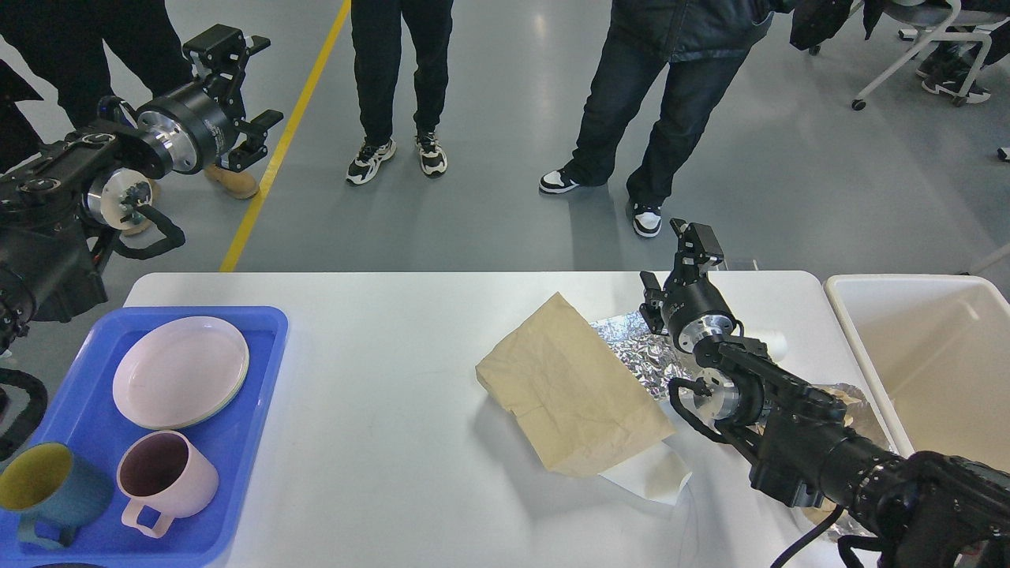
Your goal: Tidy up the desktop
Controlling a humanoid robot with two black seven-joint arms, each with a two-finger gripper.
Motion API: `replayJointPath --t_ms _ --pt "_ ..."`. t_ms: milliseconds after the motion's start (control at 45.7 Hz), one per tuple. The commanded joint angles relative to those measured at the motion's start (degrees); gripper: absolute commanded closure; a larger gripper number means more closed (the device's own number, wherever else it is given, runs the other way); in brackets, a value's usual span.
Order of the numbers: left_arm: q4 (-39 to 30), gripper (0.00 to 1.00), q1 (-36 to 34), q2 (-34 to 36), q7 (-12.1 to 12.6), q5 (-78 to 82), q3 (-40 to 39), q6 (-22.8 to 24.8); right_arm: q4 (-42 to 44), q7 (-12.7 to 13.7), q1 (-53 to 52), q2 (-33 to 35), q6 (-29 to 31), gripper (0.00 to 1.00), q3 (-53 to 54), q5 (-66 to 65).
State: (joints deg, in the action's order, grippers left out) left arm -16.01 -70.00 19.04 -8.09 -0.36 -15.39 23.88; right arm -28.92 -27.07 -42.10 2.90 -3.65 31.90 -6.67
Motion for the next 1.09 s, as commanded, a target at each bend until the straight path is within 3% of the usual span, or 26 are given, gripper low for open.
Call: replayJointPath --t_ms 0,153,394,1073 --pt "0.28 0.04 0.30 -3.22 -0.52 -0.35 -4.73 -1.73 0.00 0.00 0.00 0.00 -0.04 0.00 0.00 0.00" --pt "0.36 0.04 0.91 -5.68 -0.17 -4.30 -15.26 -9.90 0.00 0.00 0.00 0.00 -0.04 0.00 0.00 0.00" --pt "0.28 0.04 3.29 -6.56 -0.52 -4.92 -27.15 -11.40 0.00 0.00 0.00 0.00 -0.04 0.00 0.00 0.00" --pt "0.28 0.04 2.67 -5.33 -0.61 -5.01 -28.56 -11.31 0.00 0.00 0.00 0.00 -0.04 0.00 0.00 0.00"
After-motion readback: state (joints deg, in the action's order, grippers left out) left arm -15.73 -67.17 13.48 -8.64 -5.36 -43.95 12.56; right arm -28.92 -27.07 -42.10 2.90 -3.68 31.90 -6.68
